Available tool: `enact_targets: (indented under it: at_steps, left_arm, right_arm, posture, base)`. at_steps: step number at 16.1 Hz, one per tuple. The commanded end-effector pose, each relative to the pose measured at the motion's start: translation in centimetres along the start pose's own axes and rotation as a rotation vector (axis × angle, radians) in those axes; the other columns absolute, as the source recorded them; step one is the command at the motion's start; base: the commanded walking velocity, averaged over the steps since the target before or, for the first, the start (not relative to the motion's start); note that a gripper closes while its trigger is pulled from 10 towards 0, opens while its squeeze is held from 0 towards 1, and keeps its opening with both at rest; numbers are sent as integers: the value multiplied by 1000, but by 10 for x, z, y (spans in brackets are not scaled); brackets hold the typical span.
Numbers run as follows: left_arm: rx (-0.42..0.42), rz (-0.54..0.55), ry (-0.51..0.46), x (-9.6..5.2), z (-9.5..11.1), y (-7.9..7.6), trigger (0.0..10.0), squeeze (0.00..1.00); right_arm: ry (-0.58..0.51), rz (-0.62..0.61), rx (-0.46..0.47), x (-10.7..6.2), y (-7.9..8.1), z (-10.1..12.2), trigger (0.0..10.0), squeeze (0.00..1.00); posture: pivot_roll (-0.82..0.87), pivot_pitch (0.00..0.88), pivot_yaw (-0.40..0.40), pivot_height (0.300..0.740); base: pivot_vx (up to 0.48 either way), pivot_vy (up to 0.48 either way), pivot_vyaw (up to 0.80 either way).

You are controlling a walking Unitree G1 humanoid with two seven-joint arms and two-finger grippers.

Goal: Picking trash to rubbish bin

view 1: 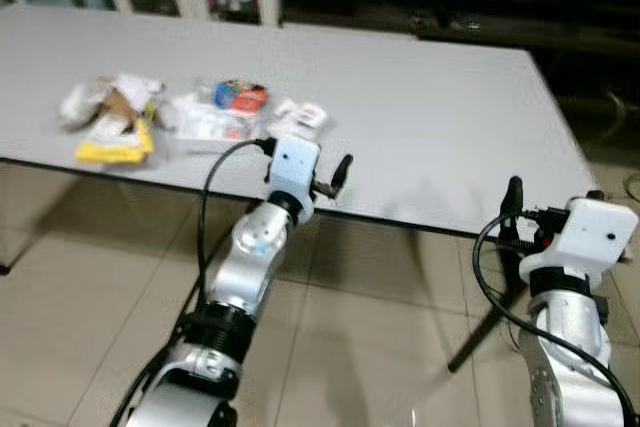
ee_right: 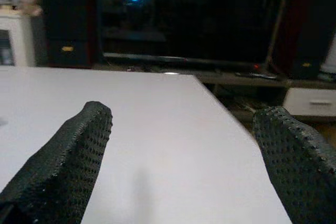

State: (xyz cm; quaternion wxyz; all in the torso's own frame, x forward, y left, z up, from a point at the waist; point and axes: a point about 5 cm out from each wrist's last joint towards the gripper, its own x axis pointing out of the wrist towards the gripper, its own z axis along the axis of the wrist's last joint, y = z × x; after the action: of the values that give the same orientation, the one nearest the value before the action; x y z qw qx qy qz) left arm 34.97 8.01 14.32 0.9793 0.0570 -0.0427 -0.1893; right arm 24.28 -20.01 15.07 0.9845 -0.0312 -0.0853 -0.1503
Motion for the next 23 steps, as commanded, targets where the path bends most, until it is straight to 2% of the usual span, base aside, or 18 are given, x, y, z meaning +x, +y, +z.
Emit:
enact_targets:
  at_steps: [1, 7, 13, 20, 23]
  left_arm:
    - [-7, 9, 18, -2, -4, 2, 10000, 0]
    - [-9, 11, 22, -2, -4, 3, 10000, 0]
    - [0, 37, 39, -1, -6, 5, 10000, 0]
    - [-27, 42, 46, 0, -8, 1, 10000, 0]
    - [-48, 46, 78, 5, -11, 1, 10000, 0]
  right_arm:
    - [-15, 7, -8, 1, 2, 4, 10000, 0]
    - [-15, 24, -28, 0, 3, 4, 10000, 0]
    - [-15, 37, -31, 2, 5, 4, 10000, 0]
    - [-17, 47, -18, 2, 8, 5, 10000, 0]
    - [-23, 59, -23, 2, 10, 7, 10000, 0]
  posture:
    - [138, 68, -34, 740]
    - [137, 68, -33, 740]
    - [139, 63, -36, 740]
    - [135, 66, -43, 740]
    - [132, 68, -47, 740]
  base:
    - [296, 0, 0]
    - [363, 0, 0]
    - [417, 0, 766]
    - [0, 0, 0]
    - [0, 0, 0]
